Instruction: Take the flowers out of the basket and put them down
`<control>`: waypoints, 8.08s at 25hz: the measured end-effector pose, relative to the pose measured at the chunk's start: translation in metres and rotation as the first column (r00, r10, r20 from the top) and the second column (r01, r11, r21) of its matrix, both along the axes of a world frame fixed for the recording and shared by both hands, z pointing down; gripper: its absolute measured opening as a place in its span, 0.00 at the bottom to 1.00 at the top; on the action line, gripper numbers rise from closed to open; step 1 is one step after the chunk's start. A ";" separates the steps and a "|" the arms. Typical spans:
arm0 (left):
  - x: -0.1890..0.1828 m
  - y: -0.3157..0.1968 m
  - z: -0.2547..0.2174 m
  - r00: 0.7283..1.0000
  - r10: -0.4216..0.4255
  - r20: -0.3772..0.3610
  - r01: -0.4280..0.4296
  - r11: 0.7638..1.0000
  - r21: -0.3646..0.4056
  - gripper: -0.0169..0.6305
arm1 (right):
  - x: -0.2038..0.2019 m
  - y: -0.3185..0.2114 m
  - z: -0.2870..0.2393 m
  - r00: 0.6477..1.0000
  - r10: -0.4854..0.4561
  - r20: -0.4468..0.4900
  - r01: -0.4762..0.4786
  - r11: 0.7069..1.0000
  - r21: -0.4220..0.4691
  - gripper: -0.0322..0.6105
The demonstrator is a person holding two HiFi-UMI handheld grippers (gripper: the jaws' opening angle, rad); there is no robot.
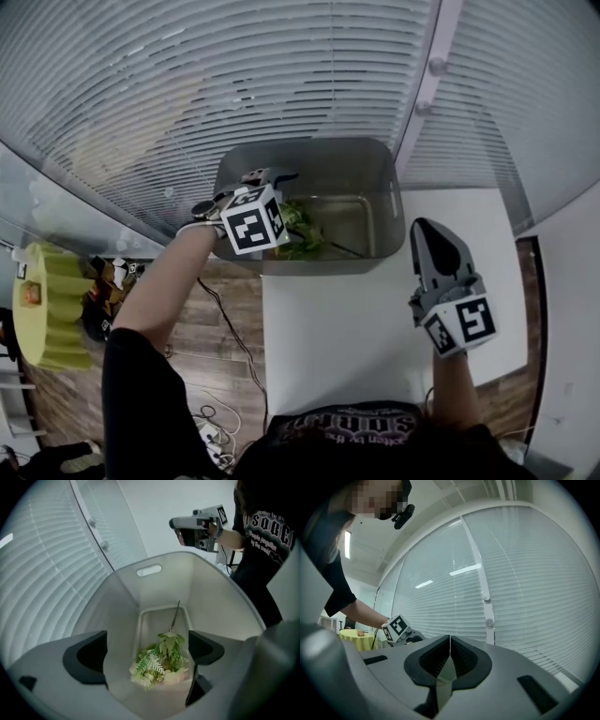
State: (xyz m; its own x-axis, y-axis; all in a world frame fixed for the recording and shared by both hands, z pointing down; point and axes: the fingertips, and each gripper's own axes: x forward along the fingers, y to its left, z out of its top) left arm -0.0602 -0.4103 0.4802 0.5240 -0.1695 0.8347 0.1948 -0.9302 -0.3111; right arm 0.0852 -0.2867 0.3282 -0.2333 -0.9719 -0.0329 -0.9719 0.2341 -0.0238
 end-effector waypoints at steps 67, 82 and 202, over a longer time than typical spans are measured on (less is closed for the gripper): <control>-0.024 -0.006 0.137 0.870 0.177 0.460 -0.191 0.981 -0.016 0.18 | 0.039 0.009 0.016 0.997 0.069 0.020 -0.068 0.997 -0.044 0.10; -0.023 -0.011 0.073 0.949 0.004 0.314 -0.014 0.999 0.030 0.16 | 0.027 0.019 -0.004 0.998 0.041 0.039 -0.041 0.999 -0.013 0.10; 0.018 0.284 0.076 0.947 -0.208 0.245 0.220 0.975 -0.020 0.17 | 0.078 0.182 -0.040 0.974 -0.220 0.045 0.215 0.971 0.109 0.10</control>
